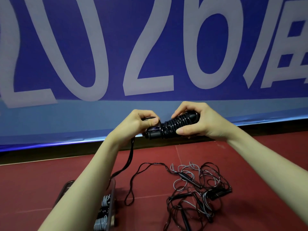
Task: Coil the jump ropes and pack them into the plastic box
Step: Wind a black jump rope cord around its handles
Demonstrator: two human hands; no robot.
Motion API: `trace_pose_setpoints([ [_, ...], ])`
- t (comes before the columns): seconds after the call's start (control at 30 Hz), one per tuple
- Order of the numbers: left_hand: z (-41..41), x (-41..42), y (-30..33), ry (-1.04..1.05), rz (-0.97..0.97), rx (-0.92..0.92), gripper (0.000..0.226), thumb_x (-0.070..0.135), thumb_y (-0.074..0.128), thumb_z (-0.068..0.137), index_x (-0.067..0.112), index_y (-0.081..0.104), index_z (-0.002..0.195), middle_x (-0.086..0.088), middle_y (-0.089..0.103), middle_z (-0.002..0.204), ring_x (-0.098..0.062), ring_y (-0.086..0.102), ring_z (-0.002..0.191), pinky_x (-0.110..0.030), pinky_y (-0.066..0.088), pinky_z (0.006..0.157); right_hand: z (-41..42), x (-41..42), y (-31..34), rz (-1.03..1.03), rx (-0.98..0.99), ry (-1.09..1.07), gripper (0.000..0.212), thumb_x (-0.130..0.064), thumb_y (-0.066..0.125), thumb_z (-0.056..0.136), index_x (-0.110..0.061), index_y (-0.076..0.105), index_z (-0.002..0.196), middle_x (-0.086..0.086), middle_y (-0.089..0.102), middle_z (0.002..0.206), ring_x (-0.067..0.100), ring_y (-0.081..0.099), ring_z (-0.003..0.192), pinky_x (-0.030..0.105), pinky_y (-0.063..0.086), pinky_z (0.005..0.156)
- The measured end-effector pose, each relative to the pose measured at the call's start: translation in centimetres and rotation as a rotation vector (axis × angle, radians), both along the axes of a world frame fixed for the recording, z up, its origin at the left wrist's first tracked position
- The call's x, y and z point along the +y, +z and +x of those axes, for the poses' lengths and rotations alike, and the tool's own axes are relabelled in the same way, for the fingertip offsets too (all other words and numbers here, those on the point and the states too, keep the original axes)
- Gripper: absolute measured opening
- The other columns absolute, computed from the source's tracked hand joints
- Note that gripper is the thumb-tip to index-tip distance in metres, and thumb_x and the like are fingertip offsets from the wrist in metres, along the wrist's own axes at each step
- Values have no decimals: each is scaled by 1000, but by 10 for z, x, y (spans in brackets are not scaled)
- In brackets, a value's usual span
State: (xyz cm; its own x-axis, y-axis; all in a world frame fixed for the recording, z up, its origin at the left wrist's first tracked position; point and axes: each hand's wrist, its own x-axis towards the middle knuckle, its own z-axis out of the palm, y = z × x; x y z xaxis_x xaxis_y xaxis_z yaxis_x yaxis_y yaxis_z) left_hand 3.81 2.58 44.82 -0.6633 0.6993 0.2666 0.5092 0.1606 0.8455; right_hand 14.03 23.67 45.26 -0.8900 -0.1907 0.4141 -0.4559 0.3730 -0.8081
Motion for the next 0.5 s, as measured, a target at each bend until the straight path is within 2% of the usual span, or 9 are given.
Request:
trace_pose_setpoints([
  [0.03, 0, 0, -3, -13, 24, -26, 21, 20, 60, 93, 20, 66, 72, -3, 60, 73, -18, 51, 66, -26, 39, 60, 0, -2, -1, -46, -17, 14, 32, -9, 80, 67, -10, 66, 95, 14, 60, 86, 13, 59, 71, 23, 52, 61],
  [0.1, 1, 3, -6, -19, 90, -97, 27, 19, 52, 97, 15, 60, 72, -1, 56, 64, -14, 47, 52, -20, 36, 50, -2, -4, -3, -114, -24, 26, 30, -11, 80, 64, -16, 67, 91, 6, 62, 86, 13, 60, 71, 24, 53, 60],
  [0.2, 6, 13, -8, -30, 237, -340, 32, 13, 40, 100, 10, 46, 69, 6, 41, 49, -5, 28, 36, -15, 22, 36, -4, -5, -4, -180, -7, 24, 32, -20, 83, 61, -20, 69, 90, 1, 62, 85, 15, 62, 70, 25, 52, 58],
  [0.3, 10, 23, -6, -79, 450, -656, 22, 19, 48, 88, 13, 46, 66, 7, 35, 45, -1, 22, 30, -16, 9, 35, -6, -7, -4, -284, -13, -12, 33, -17, 82, 62, -19, 68, 92, -5, 61, 79, 16, 61, 63, 29, 51, 54],
  [0.37, 11, 30, -7, -110, 597, -826, 18, 21, 49, 79, 15, 47, 62, 7, 34, 45, 0, 23, 29, -15, 7, 33, -7, -10, -4, -319, 8, -28, 34, -25, 81, 60, -23, 68, 91, -7, 62, 78, 20, 60, 63, 35, 48, 58],
  [0.43, 11, 37, -10, -103, 640, -846, 22, 13, 43, 80, 17, 41, 58, 8, 29, 46, 0, 21, 31, -15, 8, 33, -10, -12, -5, -390, 36, -52, 33, -30, 80, 58, -25, 69, 89, -4, 62, 78, 24, 59, 63, 36, 45, 59],
  [0.5, 13, 44, -13, -30, 594, -804, 28, 8, 34, 89, 18, 35, 63, 9, 24, 49, -1, 18, 34, -17, 5, 36, -12, -13, -5, -436, 60, -91, 33, -30, 81, 58, -25, 69, 89, 0, 63, 78, 29, 59, 64, 39, 43, 59],
])
